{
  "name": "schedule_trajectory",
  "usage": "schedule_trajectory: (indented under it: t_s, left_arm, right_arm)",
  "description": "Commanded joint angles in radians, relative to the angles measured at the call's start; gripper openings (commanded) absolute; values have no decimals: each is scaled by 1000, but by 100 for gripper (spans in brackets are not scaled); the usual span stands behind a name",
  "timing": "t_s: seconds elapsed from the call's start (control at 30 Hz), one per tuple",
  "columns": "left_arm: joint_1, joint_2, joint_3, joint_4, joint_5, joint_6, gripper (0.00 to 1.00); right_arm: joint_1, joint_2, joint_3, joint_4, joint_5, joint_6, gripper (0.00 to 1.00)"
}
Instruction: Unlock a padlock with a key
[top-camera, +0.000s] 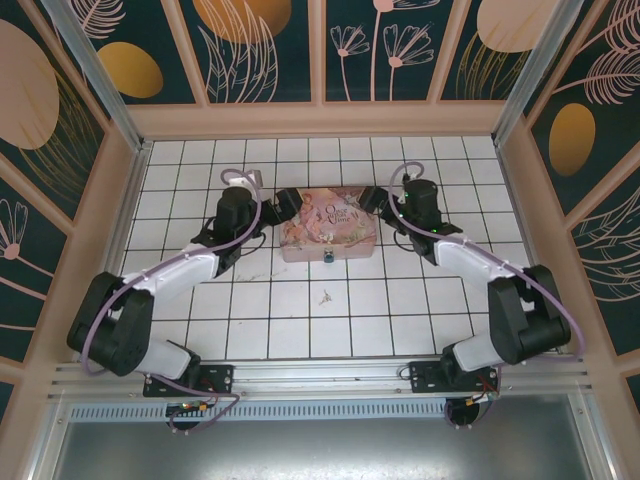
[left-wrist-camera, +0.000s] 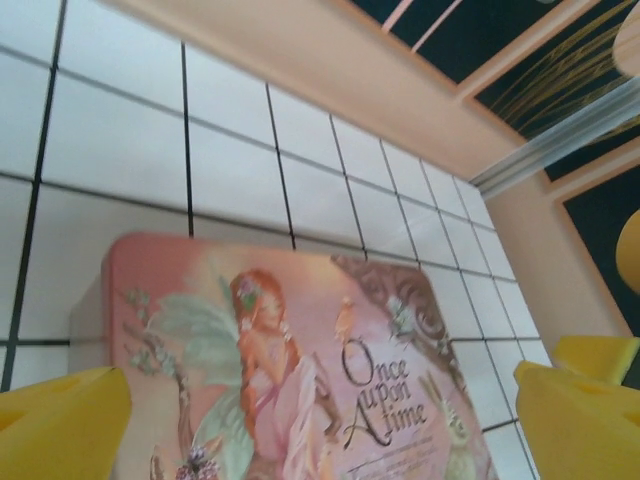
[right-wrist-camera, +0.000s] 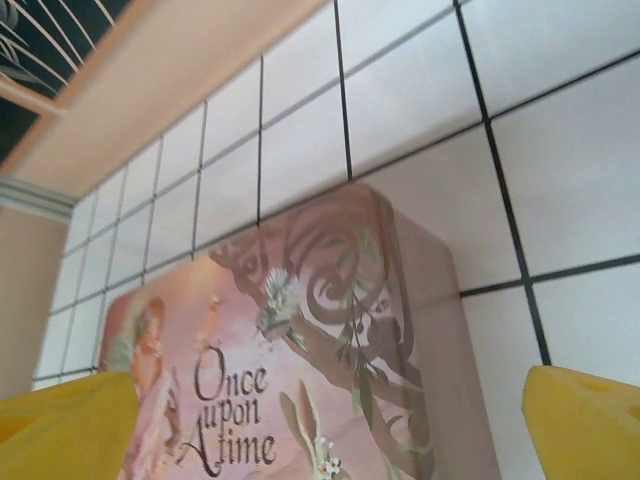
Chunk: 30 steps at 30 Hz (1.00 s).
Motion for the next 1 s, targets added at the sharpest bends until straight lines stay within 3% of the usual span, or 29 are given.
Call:
schedule_trajectory:
  t_s: [0.0, 0.17, 0.4, 0.6, 0.97]
  left_arm:
    - [3, -73, 20, -90, -90, 28, 99]
    - [3, -156, 23, -190, -157, 15, 99]
    - [3, -254, -33, -238, -143, 50, 99]
    - [3, -284, -88, -262, -223, -8, 99]
    - [5, -330, -119, -313, -302, -32, 99]
  right_arm:
    - [-7, -89, -42, -22, -46, -18, 89]
    - [78, -204, -83, -149, -35, -7, 68]
    - [462, -246, -148, -301, 252, 188, 62]
    - [674, -79, -132, -357, 398, 344, 62]
    - [797, 277, 176, -582, 532, 475, 58]
